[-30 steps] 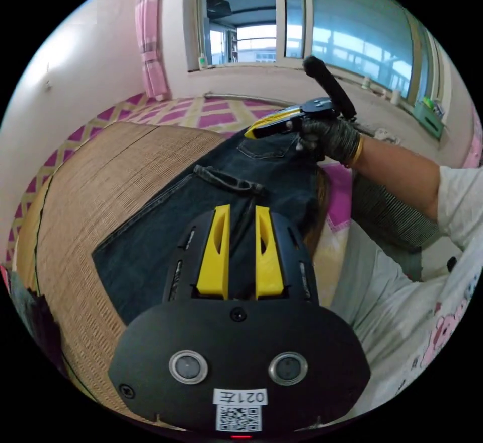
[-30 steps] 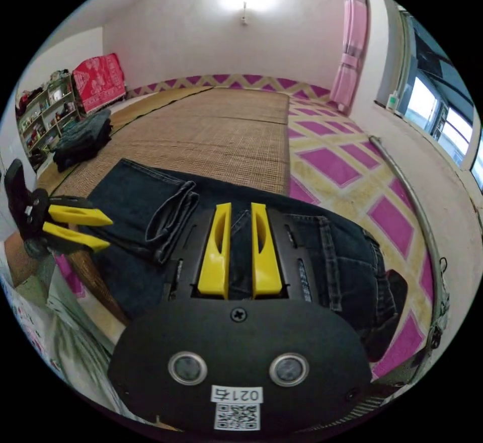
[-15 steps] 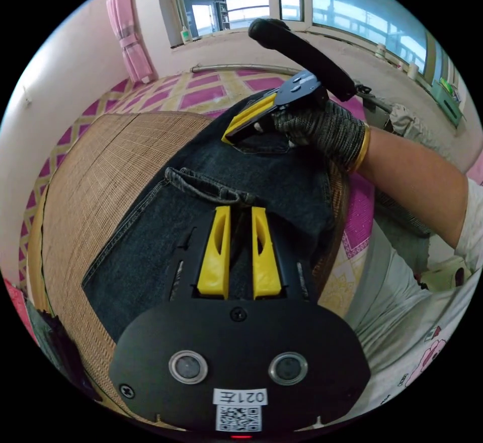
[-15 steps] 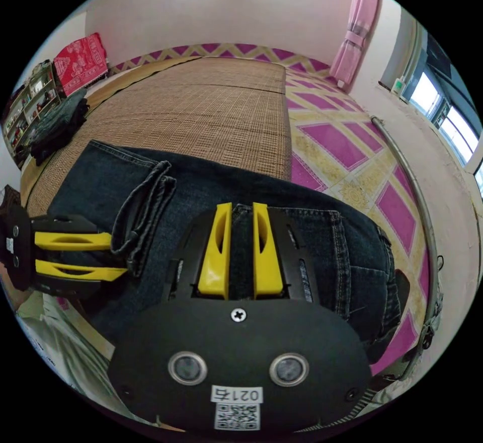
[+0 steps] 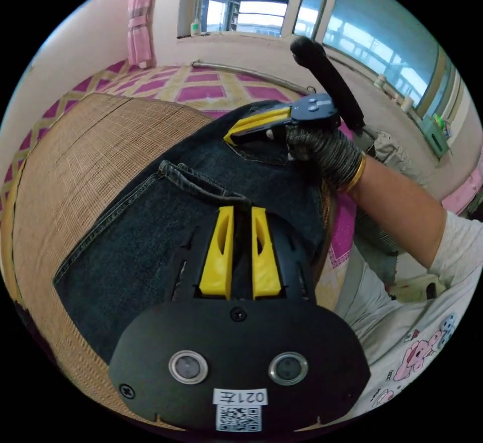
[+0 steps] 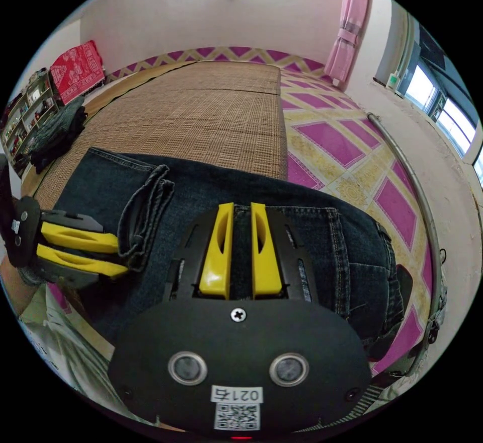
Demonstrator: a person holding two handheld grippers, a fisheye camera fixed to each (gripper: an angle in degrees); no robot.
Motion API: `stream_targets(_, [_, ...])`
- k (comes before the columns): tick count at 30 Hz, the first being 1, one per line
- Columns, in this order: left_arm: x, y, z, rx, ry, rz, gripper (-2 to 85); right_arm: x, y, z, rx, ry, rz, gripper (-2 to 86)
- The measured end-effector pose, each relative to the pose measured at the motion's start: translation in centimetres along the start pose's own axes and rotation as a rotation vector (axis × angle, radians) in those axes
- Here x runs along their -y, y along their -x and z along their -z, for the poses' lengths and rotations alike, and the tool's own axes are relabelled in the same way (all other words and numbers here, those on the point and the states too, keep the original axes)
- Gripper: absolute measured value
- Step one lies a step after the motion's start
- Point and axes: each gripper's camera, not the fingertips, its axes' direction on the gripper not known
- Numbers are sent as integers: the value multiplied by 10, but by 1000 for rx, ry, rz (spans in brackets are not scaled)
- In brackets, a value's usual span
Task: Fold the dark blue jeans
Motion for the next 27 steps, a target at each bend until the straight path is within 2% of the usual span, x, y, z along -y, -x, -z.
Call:
stream_targets(3, [-21, 37, 36, -132, -159, 145, -4, 1, 1, 0, 6, 2, -3, 62])
stream_targets(6, [-55, 71, 99, -142, -325, 236, -8, 2, 1, 0, 10, 6, -5, 62])
stream_targets(10, [-135, 118, 220, 29, -497, 302, -9, 2, 2, 2, 10, 4, -5, 62])
stream_targets(14, [-244, 167, 330, 256, -585, 453, -10, 3, 1, 4, 11, 0, -6, 61])
stream_targets(18, [-349, 220, 367, 343, -601, 728, -10, 5, 0, 6, 5, 9, -7, 61])
stream_targets(20, [-407, 263, 348, 263, -490, 914, -10, 6, 0, 6, 3, 13, -6, 62])
stream_targets(22, [-435, 284, 324, 225, -411, 998, -9, 7, 0, 7, -1, 19, 3, 62])
stream_targets(23, [-447, 301, 321, 110, -396, 1064, -9, 7, 0, 7, -3, 21, 7, 63])
stream_targets(25, [-456, 308, 331, 84, -497, 1082, -7, 9, -3, 9, 6, 25, 6, 66])
stream_targets(27, [-454, 310, 343, 126, -481, 1096, -5, 11, -12, 17, 72, 27, 2, 68])
